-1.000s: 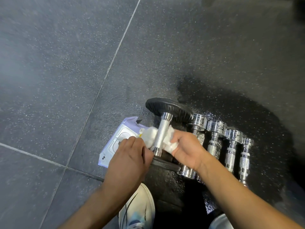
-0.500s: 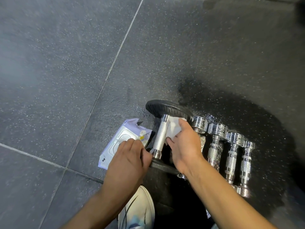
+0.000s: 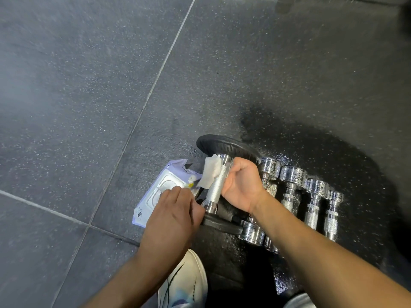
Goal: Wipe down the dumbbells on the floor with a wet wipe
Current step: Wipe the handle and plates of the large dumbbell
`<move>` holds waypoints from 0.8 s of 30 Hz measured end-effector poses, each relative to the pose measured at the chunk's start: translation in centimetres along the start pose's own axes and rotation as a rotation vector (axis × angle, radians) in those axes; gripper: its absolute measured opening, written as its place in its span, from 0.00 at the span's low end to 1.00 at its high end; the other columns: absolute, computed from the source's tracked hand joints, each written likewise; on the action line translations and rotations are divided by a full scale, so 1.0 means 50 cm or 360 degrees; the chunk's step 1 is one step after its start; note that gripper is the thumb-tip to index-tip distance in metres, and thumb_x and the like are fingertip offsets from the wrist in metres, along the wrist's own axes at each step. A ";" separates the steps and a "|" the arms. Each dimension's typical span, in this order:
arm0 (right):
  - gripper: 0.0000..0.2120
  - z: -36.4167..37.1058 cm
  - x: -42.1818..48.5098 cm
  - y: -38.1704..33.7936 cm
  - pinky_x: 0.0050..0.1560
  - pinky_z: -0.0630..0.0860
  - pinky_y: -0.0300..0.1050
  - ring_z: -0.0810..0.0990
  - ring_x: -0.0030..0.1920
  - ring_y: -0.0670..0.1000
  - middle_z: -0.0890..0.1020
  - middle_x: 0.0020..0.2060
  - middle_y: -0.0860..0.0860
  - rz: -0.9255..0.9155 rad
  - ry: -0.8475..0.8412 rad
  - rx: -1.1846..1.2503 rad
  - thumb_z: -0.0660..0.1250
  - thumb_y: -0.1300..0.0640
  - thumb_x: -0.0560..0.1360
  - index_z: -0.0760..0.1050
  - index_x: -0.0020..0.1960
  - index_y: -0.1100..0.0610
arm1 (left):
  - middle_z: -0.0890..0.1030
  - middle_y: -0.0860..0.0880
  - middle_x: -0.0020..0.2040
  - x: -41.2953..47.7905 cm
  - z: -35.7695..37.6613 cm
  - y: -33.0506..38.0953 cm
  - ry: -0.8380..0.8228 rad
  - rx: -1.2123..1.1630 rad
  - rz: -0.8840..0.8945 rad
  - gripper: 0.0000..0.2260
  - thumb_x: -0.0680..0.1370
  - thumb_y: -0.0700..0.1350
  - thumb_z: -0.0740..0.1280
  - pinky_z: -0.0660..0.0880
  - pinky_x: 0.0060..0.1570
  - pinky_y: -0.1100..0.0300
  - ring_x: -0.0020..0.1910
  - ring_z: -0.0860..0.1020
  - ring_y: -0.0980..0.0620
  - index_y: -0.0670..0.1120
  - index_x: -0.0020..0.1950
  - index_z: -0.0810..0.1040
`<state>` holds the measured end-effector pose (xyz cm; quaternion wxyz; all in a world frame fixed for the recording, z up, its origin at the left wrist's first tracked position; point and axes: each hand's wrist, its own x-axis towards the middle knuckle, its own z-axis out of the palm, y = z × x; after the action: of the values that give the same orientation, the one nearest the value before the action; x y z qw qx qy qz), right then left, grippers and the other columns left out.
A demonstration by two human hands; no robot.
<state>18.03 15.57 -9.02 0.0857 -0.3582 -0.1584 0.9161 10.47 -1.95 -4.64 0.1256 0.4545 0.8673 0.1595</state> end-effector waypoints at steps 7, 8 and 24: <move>0.16 -0.002 -0.017 0.025 0.64 0.73 0.64 0.78 0.53 0.61 0.79 0.52 0.62 -0.0085 0.0080 -0.0371 0.60 0.61 0.69 0.75 0.56 0.64 | 0.69 0.46 0.36 0.001 0.000 -0.007 0.0110 0.0174 0.0375 0.13 0.79 0.38 0.51 0.63 0.38 0.52 0.36 0.63 0.48 0.43 0.39 0.71; 0.15 -0.001 -0.028 0.032 0.63 0.73 0.61 0.77 0.54 0.59 0.78 0.53 0.60 -0.0111 0.0130 -0.0493 0.61 0.60 0.70 0.73 0.55 0.62 | 0.69 0.46 0.36 0.003 0.001 -0.007 0.0134 0.0101 0.0307 0.10 0.78 0.39 0.54 0.64 0.39 0.51 0.35 0.65 0.47 0.44 0.39 0.70; 0.10 -0.012 -0.094 0.028 0.61 0.80 0.62 0.86 0.52 0.59 0.86 0.53 0.62 -0.0013 0.0582 -0.1252 0.69 0.54 0.81 0.80 0.56 0.60 | 0.69 0.47 0.36 0.002 -0.001 -0.006 0.0085 -0.0029 0.0252 0.06 0.77 0.41 0.56 0.67 0.41 0.50 0.36 0.67 0.45 0.45 0.40 0.68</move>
<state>21.79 13.11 -6.96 -0.0271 -0.5193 -0.4790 0.7072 10.16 -2.03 -4.71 0.0938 0.5159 0.8303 0.1889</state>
